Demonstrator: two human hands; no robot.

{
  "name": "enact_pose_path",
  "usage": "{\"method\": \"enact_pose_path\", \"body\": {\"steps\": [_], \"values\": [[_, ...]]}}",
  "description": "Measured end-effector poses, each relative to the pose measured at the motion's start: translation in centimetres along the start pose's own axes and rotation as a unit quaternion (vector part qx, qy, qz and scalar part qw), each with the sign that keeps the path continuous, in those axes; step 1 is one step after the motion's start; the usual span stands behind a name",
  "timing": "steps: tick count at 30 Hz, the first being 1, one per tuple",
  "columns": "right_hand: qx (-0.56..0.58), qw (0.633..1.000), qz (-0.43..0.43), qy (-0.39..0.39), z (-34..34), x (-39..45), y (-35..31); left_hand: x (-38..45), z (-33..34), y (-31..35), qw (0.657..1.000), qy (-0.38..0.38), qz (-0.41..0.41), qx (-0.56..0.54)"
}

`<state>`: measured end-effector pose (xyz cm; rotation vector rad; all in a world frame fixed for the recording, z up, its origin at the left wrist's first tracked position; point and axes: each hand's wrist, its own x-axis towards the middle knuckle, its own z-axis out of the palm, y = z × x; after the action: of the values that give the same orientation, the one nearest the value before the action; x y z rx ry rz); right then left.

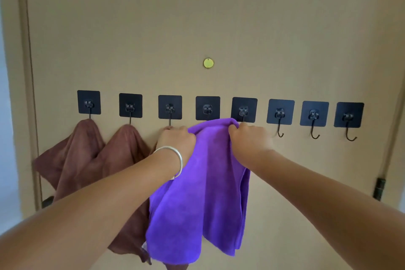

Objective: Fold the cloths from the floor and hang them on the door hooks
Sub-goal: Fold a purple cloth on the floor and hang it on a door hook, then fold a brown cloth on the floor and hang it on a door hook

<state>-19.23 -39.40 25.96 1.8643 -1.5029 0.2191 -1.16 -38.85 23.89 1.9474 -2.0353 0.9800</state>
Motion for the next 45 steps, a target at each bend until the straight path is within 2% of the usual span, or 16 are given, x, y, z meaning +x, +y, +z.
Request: {"method": "enact_pose_path", "body": {"steps": [3,8,10,13,15,17,20,23,26,32,37,45], "values": [[0.011,0.998,-0.011,-0.055,0.5,-0.7,-1.8,-0.4,0.9,1.5,0.996,-0.027,-0.005,-0.083],[0.149,0.981,-0.034,-0.116,3.4,-2.8,-5.2,-1.7,1.6,2.3,0.968,-0.118,-0.001,-0.222],[0.191,0.975,-0.029,-0.115,4.1,-3.1,-5.4,-1.9,1.4,2.2,0.97,-0.161,0.03,-0.179],[0.175,0.979,-0.049,-0.092,4.9,-4.0,-5.2,-2.5,0.6,2.4,0.968,-0.235,0.035,-0.081],[0.17,0.981,-0.05,-0.08,5.6,-4.7,-5.0,-3.2,0.3,2.9,0.965,-0.256,0.013,-0.05],[0.181,0.98,-0.05,-0.069,6.4,-5.3,-4.4,-3.9,-0.7,3.3,0.975,-0.221,-0.006,-0.029],[0.216,0.974,-0.033,-0.065,7.5,-6.2,-2.6,-4.1,-3.1,3.1,0.997,-0.069,-0.004,0.018],[0.224,0.973,-0.004,-0.051,8.6,-7.0,-0.3,-3.4,-5.2,3.1,0.997,0.075,0.004,-0.031],[0.217,0.974,0.047,-0.046,9.3,-8.3,2.0,-2.8,-6.1,4.8,0.982,0.151,0.074,-0.084],[0.156,0.97,0.179,-0.052,8.9,-12.2,8.3,0.1,-5.7,10.6,0.946,0.177,0.22,-0.161],[0.067,0.948,0.296,-0.092,6.2,-17.0,12.7,1.2,-5.0,15.4,0.904,0.188,0.31,-0.226],[-0.04,0.896,0.432,-0.095,-0.7,-27.5,12.8,-2.0,-7.0,20.9,0.831,0.177,0.409,-0.332]]}}
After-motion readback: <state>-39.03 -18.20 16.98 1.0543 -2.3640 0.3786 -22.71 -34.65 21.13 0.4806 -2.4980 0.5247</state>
